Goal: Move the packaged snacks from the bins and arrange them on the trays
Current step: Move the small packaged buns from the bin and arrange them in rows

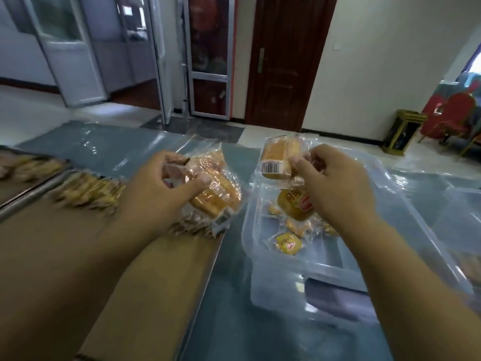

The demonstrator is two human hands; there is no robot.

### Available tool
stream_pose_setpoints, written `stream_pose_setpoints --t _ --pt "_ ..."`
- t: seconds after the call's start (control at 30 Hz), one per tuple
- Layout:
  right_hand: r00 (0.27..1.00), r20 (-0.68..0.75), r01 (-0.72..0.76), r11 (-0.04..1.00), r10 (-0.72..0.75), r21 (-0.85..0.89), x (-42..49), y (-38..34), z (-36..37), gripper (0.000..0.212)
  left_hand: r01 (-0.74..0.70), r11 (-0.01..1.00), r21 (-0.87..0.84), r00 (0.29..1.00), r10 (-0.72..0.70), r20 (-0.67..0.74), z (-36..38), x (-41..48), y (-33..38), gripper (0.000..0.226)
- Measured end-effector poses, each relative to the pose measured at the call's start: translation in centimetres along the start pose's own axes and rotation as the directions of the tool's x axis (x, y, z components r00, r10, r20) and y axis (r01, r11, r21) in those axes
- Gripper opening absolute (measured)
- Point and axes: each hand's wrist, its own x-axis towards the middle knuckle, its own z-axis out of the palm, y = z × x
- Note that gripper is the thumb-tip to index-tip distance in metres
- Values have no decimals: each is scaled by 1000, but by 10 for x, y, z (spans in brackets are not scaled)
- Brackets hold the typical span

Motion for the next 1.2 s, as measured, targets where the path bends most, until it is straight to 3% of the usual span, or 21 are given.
stream_pose_setpoints --t 0.1,0.27,0.43,0.8,0.97,1.2 --pt "995 82 53 997 -57 51 -25 -47 29 27 40 998 -44 995 -44 -88 -43 -25 -33 35" --pt "980 172 93 995 -99 43 -74 -120 100 36 196 969 -148 968 -216 -128 -128 -62 -103 53" --pt "967 250 29 998 -40 48 -129 -194 186 42 270 945 -183 942 -299 -153 -219 -88 -170 30" --pt "863 503 -155 970 42 185 -176 -306 329 28 447 890 -93 850 -455 -265 -374 -108 -282 42" --pt "860 507 -173 964 48 204 -163 -331 393 31 470 881 -60 843 -468 -265 -422 -82 -321 38" --pt "865 477 -306 919 158 249 -129 -379 484 33 497 868 10 839 -477 -263 -495 -6 -372 28"
